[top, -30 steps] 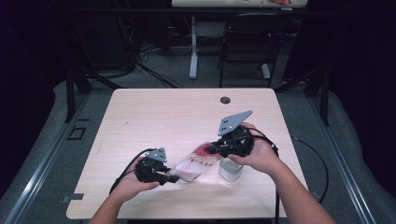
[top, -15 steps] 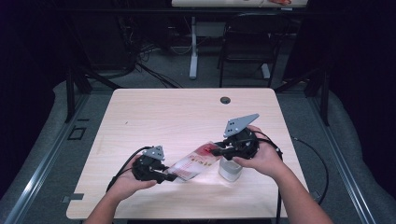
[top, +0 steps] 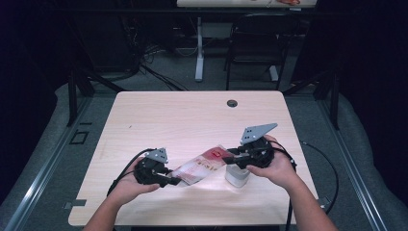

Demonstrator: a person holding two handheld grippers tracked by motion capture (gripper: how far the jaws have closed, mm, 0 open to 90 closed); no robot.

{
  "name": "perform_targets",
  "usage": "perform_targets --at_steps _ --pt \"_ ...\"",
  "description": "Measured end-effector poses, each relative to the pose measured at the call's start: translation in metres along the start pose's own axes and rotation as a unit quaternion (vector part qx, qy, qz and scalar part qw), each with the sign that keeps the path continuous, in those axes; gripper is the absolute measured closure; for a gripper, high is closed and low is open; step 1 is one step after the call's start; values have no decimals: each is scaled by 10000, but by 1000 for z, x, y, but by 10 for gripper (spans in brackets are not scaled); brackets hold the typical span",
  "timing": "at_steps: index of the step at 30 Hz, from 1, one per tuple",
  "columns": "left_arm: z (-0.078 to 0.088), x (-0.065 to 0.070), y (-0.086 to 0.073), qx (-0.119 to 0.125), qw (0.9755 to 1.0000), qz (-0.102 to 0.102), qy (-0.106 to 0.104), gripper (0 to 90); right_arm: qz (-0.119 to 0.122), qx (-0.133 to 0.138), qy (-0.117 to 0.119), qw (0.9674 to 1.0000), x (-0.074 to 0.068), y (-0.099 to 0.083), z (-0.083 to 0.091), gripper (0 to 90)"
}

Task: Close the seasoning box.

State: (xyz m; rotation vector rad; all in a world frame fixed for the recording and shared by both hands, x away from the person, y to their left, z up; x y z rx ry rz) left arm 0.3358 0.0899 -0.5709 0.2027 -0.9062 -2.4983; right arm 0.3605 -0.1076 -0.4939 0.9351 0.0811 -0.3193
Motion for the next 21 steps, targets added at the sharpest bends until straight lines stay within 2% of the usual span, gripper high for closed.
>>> perform_targets --at_steps 3,4,13,14,16,17,21 --pt "2 -1 1 -11 10000 0 64 709 -33 73 -34 10000 1 -3 2 683" --pt "3 -1 2 38 10000 8 12 709 -58 109 -59 9999 2 -5 3 682" --pt "10 -4 6 50 9999 -34 96 711 -174 269 -102 9994 4 -18 7 675" --pt "11 -4 7 73 9999 -27 68 711 -202 353 -106 9991 5 -20 7 674" --pt "13 -5 8 95 9999 -24 72 711 -199 328 -147 9992 6 -21 8 678" --pt "14 -5 8 92 9999 -29 80 712 -201 279 -249 9991 8 -23 9 682" --pt "17 -6 11 157 9998 -20 78 713 -202 404 -238 9987 9 -26 9 715"
Point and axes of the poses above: each handheld gripper's, and its own axes: z roughly backward along the jaws, y roughly out of its top, x roughly to its right, the point moved 10 cm from there along -z, roughly forward along the jaws, and after that the axes turned 14 degrees about y, right-handed, at the moved point
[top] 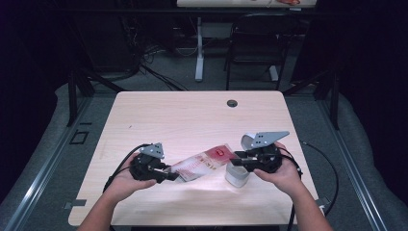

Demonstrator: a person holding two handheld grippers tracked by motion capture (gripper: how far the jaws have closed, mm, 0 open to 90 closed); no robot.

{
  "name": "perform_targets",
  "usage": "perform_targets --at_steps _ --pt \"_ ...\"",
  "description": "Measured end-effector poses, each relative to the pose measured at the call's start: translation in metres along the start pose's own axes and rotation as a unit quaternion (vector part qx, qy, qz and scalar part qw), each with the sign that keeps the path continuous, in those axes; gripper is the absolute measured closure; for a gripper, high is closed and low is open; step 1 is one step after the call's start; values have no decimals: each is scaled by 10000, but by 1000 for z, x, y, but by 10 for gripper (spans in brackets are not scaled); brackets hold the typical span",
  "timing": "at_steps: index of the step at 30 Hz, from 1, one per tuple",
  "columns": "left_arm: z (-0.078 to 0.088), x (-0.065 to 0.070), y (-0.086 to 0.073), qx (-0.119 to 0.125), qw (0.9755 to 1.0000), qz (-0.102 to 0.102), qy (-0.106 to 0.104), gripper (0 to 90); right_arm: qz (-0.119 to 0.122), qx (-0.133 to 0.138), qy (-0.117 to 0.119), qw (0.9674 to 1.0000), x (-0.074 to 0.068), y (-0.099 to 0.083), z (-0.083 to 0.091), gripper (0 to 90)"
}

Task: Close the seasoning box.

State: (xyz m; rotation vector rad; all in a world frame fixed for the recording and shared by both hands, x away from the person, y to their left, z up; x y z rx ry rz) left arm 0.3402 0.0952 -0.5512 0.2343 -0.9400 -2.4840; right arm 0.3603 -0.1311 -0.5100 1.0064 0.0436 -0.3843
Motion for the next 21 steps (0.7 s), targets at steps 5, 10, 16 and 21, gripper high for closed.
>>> perform_targets --at_steps 5,10,16,21 --pt "5 -2 5 27 10000 -23 34 713 -7 114 -32 9999 1 -1 2 756" --pt "9 -4 8 0 9999 -47 90 714 2 123 -33 9999 1 -2 2 775" --pt "13 -6 12 -56 9998 -140 144 716 -17 172 -32 9998 1 -3 2 784" --pt "17 -7 16 -125 9996 -197 183 717 -26 173 -59 9998 1 -4 2 789"
Point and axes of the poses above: each handheld gripper's, and its own axes: z roughly backward along the jaws, y roughly out of its top, x roughly to its right, the point moved 10 cm from there along -z, roughly forward along the jaws, and after that the axes turned 14 degrees about y, right-handed, at the moved point
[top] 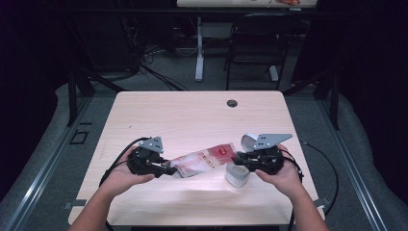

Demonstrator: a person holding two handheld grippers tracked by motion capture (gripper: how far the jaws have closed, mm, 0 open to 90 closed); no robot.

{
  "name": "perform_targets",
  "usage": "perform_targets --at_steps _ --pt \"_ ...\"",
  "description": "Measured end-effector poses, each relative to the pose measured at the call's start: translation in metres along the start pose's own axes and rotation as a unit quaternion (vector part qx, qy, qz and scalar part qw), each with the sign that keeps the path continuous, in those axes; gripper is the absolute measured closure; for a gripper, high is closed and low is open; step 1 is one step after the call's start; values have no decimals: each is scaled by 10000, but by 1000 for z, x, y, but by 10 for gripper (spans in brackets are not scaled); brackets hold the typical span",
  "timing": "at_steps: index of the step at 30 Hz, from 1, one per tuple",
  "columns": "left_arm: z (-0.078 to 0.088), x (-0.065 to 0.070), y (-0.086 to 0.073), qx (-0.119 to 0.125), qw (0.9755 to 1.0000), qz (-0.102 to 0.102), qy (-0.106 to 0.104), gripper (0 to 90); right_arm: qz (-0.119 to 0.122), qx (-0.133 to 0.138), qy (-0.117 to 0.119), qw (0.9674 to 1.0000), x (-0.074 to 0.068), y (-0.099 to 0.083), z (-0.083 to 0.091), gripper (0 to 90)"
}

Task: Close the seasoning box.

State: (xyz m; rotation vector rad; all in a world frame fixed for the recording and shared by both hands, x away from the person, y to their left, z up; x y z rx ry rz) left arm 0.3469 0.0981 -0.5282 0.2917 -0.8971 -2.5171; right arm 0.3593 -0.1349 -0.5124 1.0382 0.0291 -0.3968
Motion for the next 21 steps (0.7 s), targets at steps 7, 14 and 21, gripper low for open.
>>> perform_targets --at_steps 7,14,21 --pt "5 -3 5 -98 9999 -128 38 718 -109 233 48 9997 1 -2 0 794" --pt "9 -4 12 -105 9998 -144 45 719 -136 310 47 9994 2 -4 1 800" --pt "10 -5 14 -181 9997 -158 33 720 -107 326 40 9994 1 -5 1 806"
Point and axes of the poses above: each handheld gripper's, and its own axes: z roughly backward along the jaws, y roughly out of its top, x roughly to its right, the point moved 10 cm from there along -z, roughly forward along the jaws, and after that the axes turned 14 degrees about y, right-handed, at the moved point
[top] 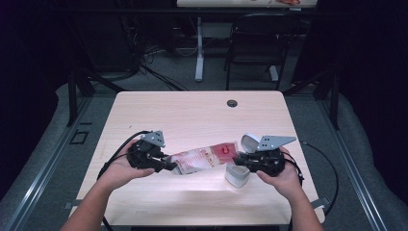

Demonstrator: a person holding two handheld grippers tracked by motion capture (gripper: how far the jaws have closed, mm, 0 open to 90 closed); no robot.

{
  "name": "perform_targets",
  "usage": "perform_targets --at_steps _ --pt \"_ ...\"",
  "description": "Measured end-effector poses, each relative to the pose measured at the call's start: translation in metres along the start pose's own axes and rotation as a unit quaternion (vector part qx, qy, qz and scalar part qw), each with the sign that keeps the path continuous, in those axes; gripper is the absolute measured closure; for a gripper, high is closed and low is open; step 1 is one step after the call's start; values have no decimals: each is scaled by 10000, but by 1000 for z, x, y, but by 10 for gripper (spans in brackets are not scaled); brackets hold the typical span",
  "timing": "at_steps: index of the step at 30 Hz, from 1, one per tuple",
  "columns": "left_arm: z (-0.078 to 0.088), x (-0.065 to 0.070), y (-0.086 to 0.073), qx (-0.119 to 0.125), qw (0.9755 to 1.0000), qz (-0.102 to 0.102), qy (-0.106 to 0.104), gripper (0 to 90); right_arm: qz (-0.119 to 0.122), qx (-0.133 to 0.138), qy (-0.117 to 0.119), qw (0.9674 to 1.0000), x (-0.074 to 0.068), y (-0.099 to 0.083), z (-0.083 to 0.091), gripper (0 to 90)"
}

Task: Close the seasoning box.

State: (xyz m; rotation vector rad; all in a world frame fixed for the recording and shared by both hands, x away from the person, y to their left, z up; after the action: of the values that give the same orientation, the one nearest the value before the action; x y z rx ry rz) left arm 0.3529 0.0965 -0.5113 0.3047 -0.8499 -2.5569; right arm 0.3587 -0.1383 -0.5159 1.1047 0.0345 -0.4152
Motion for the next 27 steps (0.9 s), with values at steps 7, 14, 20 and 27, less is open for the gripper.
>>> perform_targets --at_steps 7,14,20,27 --pt "5 -1 5 -108 9999 1 4 720 15 6 27 10000 -1 -1 0 817" --pt "11 -3 11 -132 9999 -46 78 720 19 -16 12 10000 -2 -3 -1 824" --pt "14 -4 16 -73 9999 -61 113 721 -2 -51 -14 10000 -1 -6 -3 827" --pt "18 -4 22 -19 9998 -91 151 725 -42 -13 -34 10000 0 -7 -3 830"
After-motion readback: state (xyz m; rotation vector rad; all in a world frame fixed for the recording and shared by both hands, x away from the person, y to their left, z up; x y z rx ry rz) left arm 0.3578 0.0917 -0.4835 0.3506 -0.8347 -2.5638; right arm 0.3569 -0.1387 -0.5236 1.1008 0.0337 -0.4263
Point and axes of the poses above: each handheld gripper's, and its own axes: z roughly backward along the jaws, y roughly out of its top, x roughly to its right, the point moved 10 cm from there along -z, roughly forward along the jaws, and after that the axes turned 14 degrees about y, right-handed, at the moved point
